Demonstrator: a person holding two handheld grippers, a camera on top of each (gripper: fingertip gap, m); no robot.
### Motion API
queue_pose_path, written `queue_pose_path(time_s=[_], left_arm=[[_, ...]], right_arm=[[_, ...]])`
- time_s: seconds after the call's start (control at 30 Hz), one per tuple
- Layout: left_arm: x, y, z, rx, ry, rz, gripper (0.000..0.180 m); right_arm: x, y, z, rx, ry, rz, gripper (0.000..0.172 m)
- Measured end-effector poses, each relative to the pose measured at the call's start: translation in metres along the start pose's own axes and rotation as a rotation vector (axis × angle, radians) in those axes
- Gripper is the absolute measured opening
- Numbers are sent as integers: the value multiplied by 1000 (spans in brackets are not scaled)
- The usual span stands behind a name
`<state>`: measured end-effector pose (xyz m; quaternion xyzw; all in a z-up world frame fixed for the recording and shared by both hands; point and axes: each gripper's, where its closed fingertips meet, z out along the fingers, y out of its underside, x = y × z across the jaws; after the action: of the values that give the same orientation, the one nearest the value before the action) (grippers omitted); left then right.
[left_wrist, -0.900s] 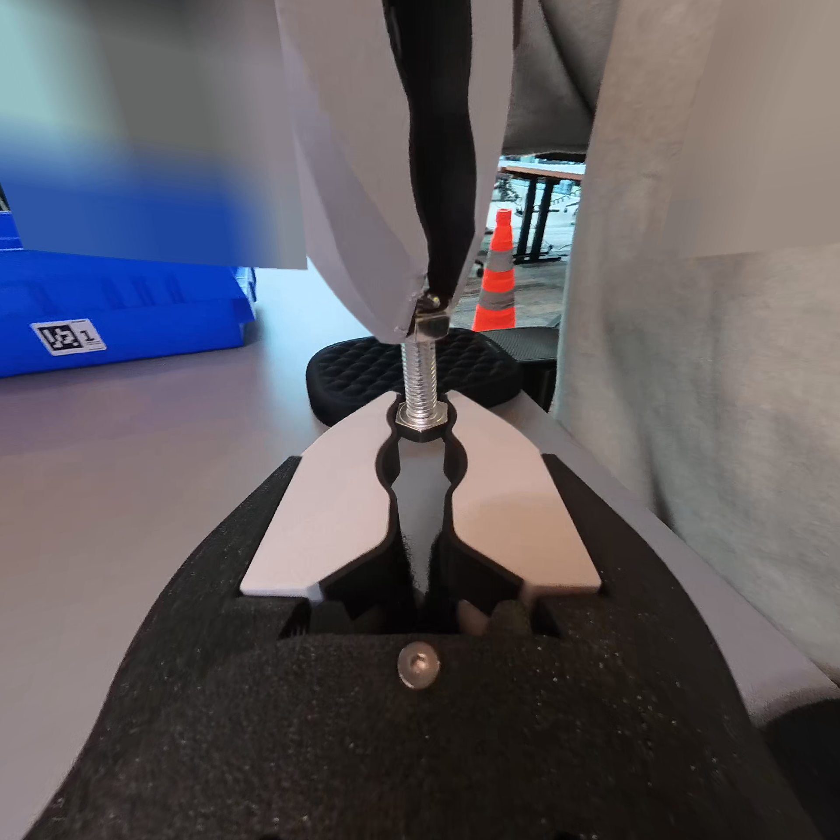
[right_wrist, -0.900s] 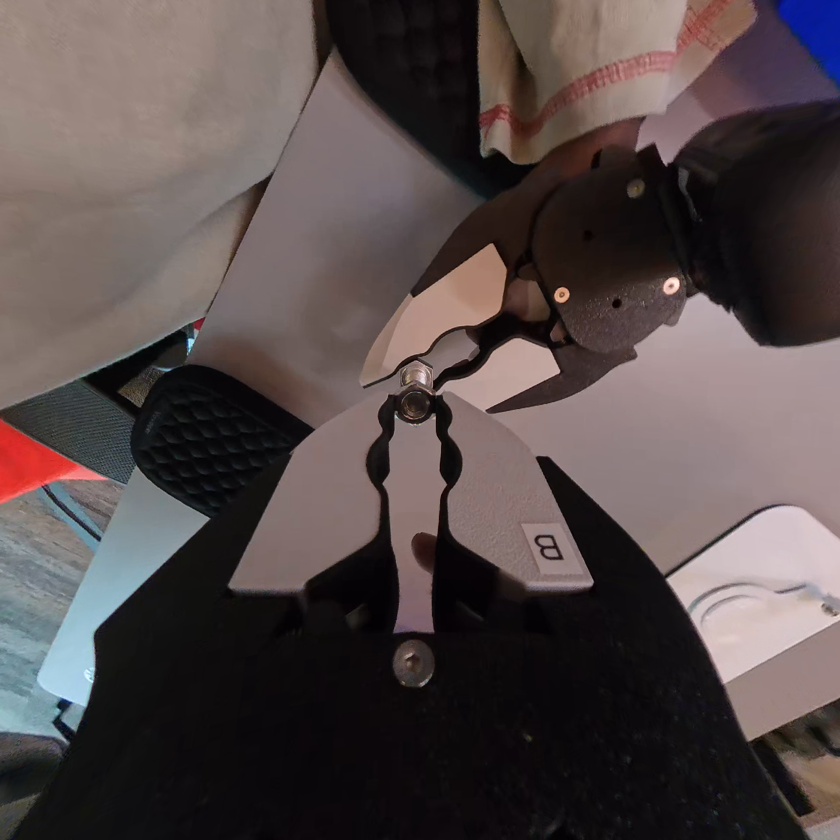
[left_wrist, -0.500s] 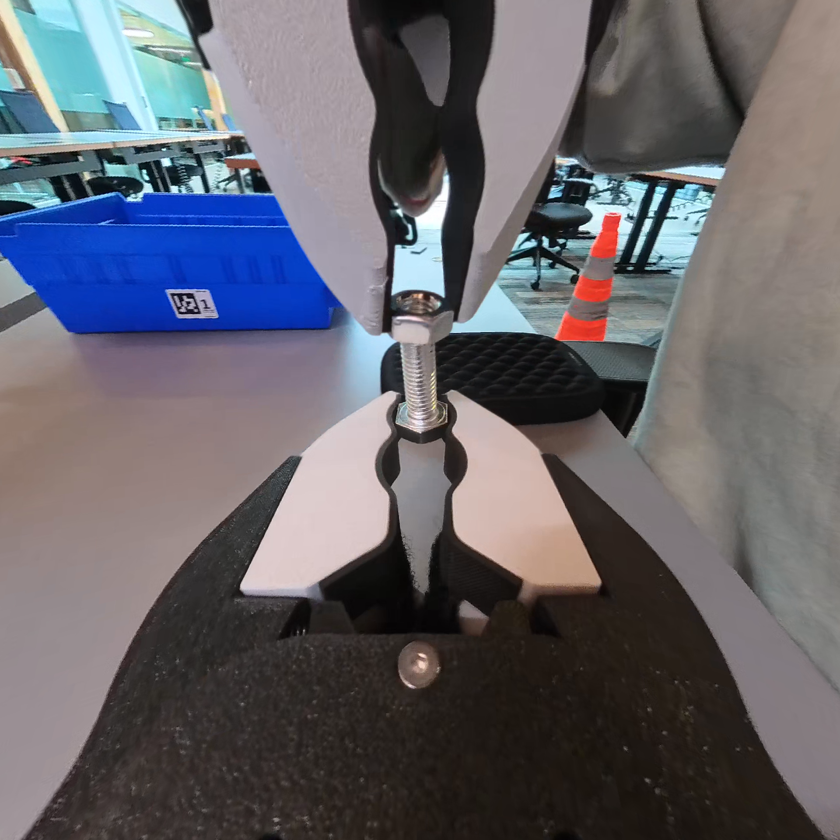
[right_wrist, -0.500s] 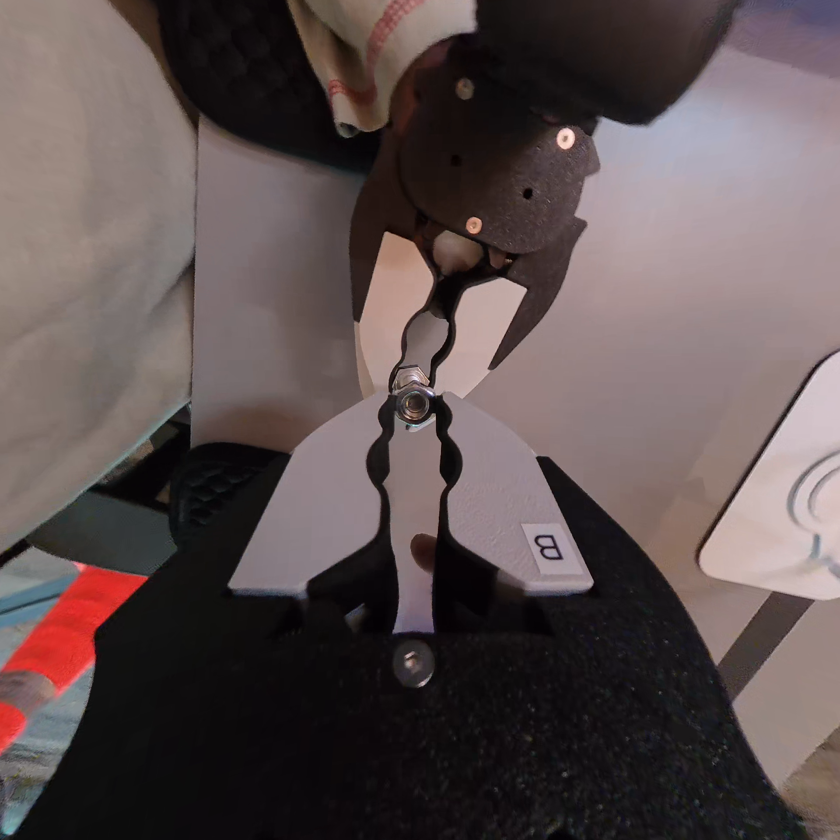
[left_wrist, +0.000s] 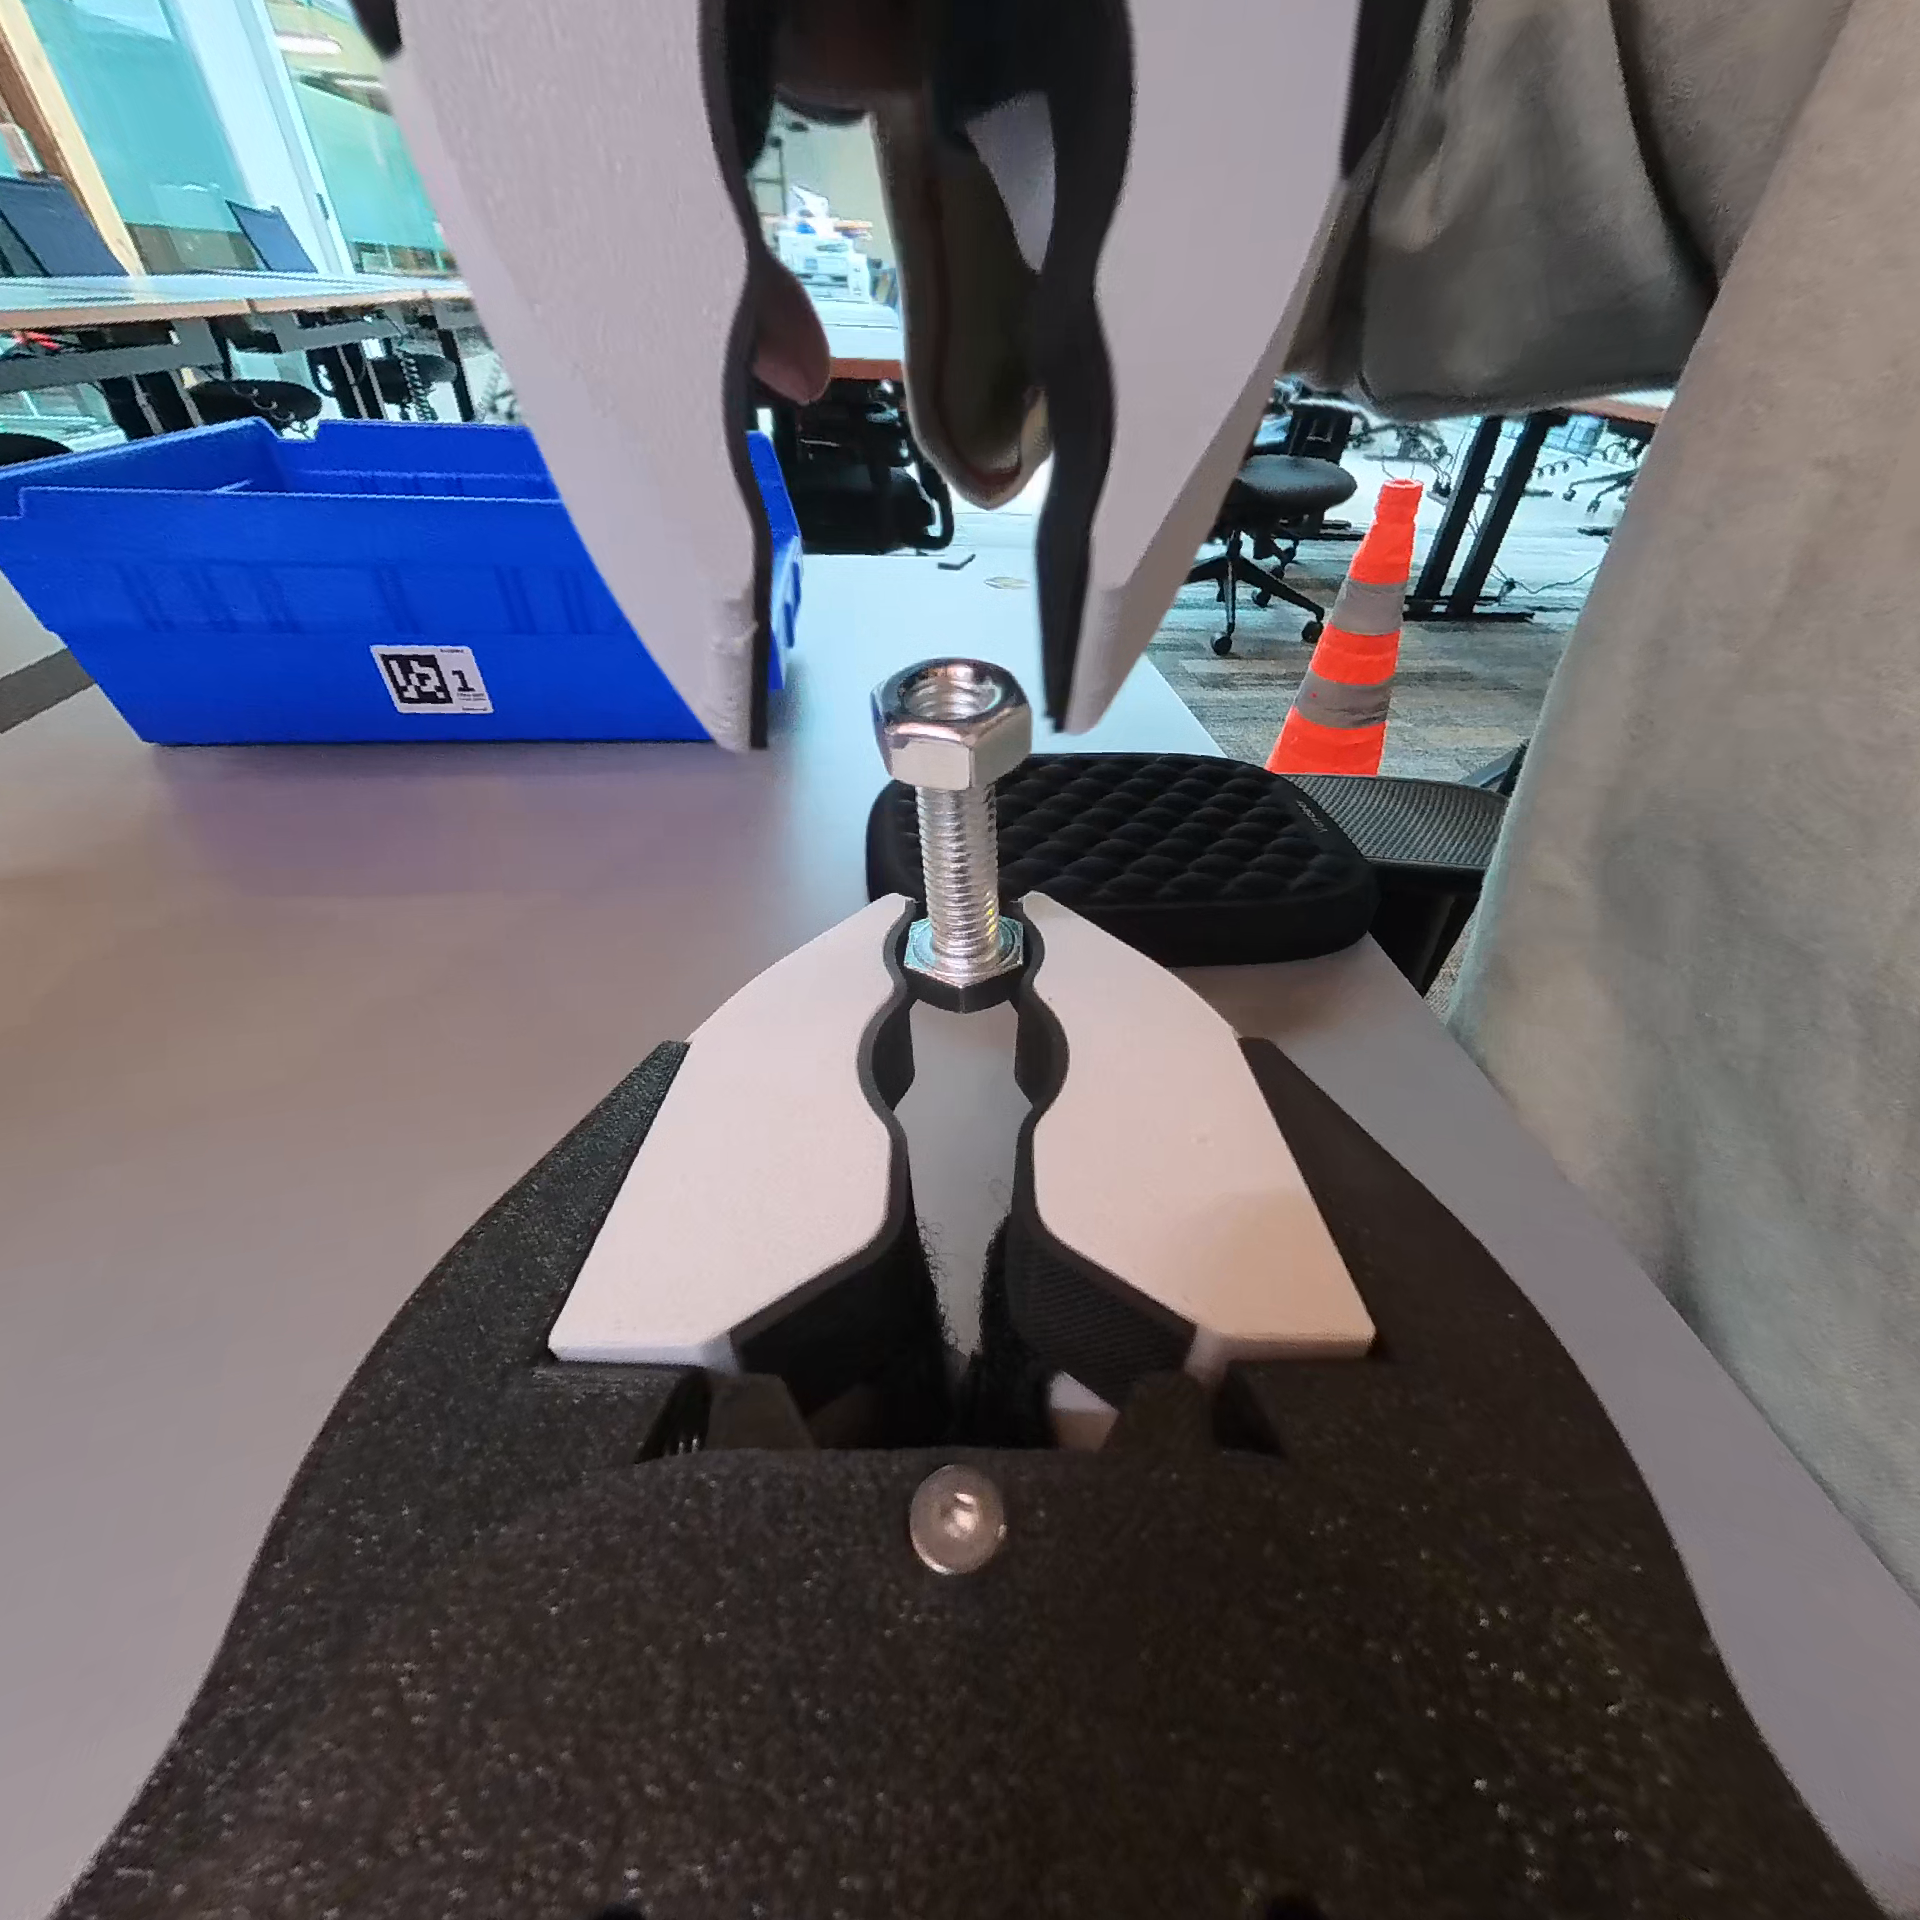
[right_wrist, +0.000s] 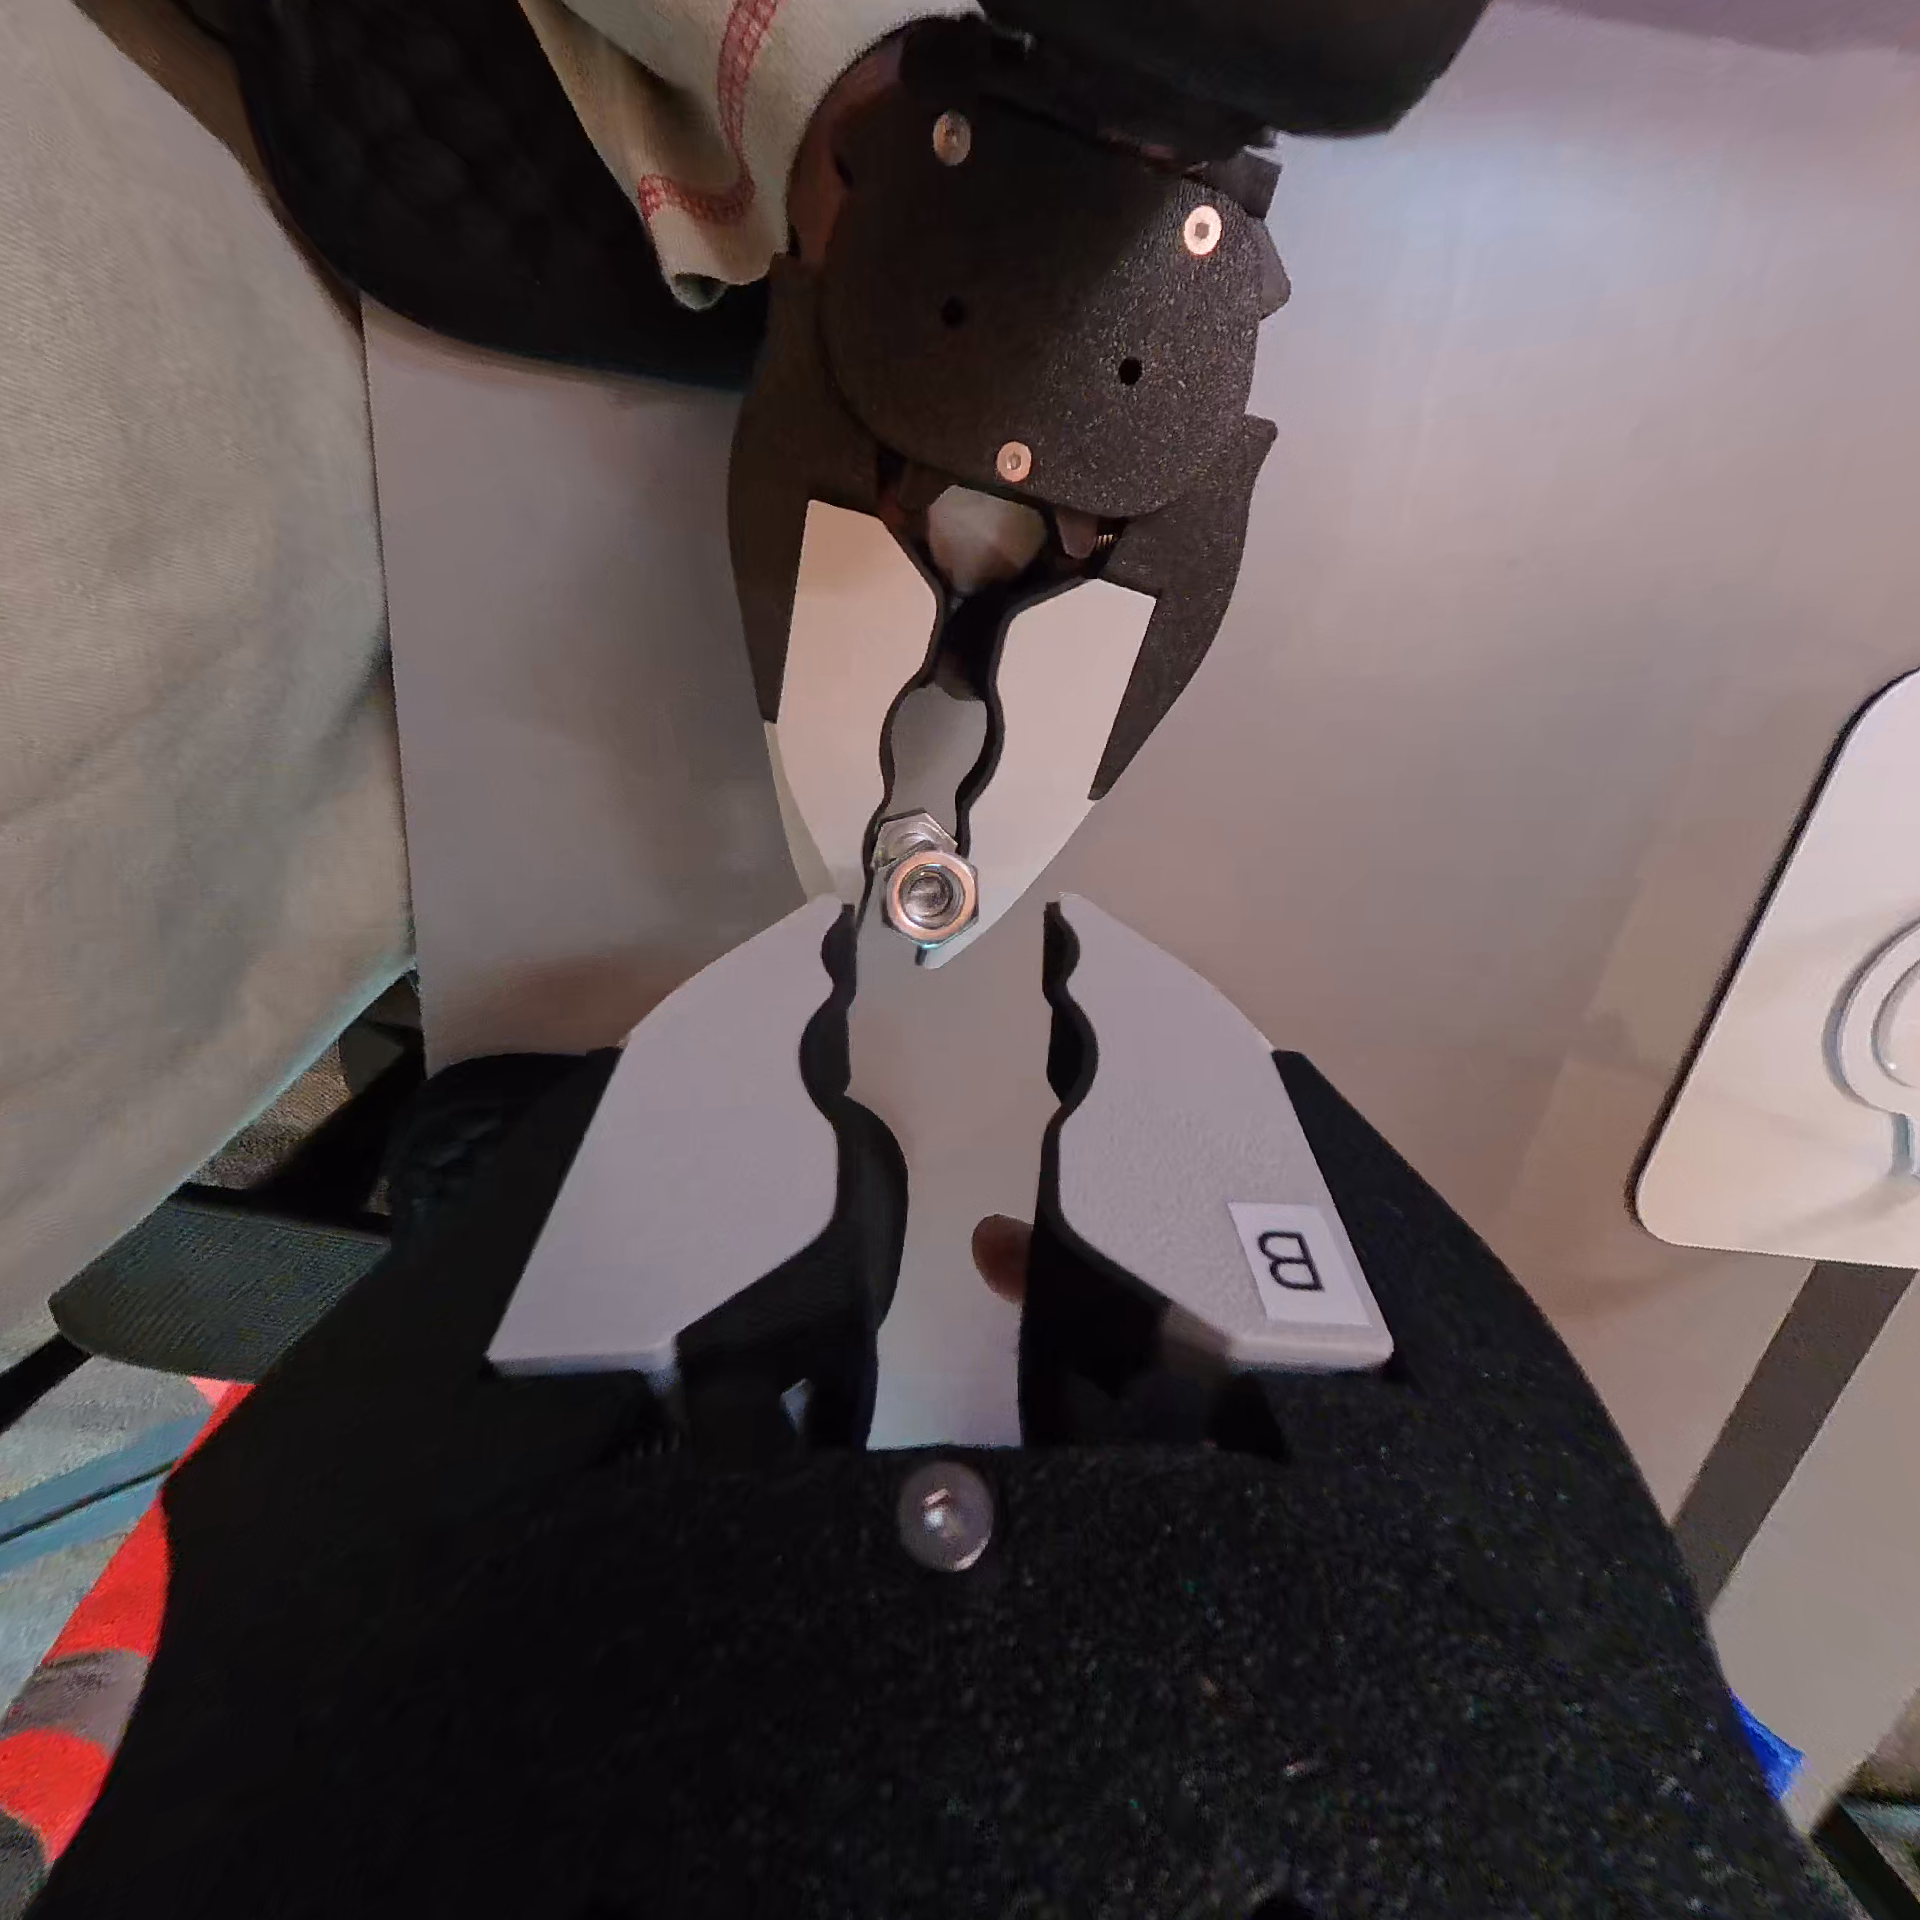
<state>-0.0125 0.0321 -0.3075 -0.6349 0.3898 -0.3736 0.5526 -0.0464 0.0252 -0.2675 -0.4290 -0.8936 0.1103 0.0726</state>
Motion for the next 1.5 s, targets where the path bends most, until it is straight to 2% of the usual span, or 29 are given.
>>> queue_pose_path(time_s=[0.03,0.13,0.2,0.27,0.3,0.33,0.4,0.6,0.87,1.1,1.37,1.5], left_arm=[[-1,-1,0,5,-8,-4,14],[-8,-2,-3,18,-55,-23,14],[-16,-2,-5,23,-111,-32,14],[-23,-2,-6,23,-169,-40,15],[-24,-2,-6,22,-177,-38,14],[-22,-2,-5,21,-168,-30,14],[-20,-2,-5,23,-169,-16,14],[-21,-3,-6,28,-174,-19,15],[-21,-3,-6,26,-174,-16,15],[-21,-3,-5,26,-171,-16,15],[-21,-3,-6,30,-169,-18,15],[-20,-3,-5,23,-168,-13,15]], right_arm=[[-1,0,-2,26,-5,13,40],[1,-5,-5,231,25,92,64],[5,-14,-9,522,53,172,71],[10,-20,-19,850,70,278,67],[13,-18,-24,985,90,324,59],[14,-16,-29,1088,117,343,51],[19,-8,-32,1185,214,340,36],[10,-13,-16,1174,143,313,30],[11,-15,-23,1202,230,250,13],[13,-9,-15,1169,235,256,7],[13,-10,-18,1180,244,252,11],[12,-12,-13,1172,201,284,33]])
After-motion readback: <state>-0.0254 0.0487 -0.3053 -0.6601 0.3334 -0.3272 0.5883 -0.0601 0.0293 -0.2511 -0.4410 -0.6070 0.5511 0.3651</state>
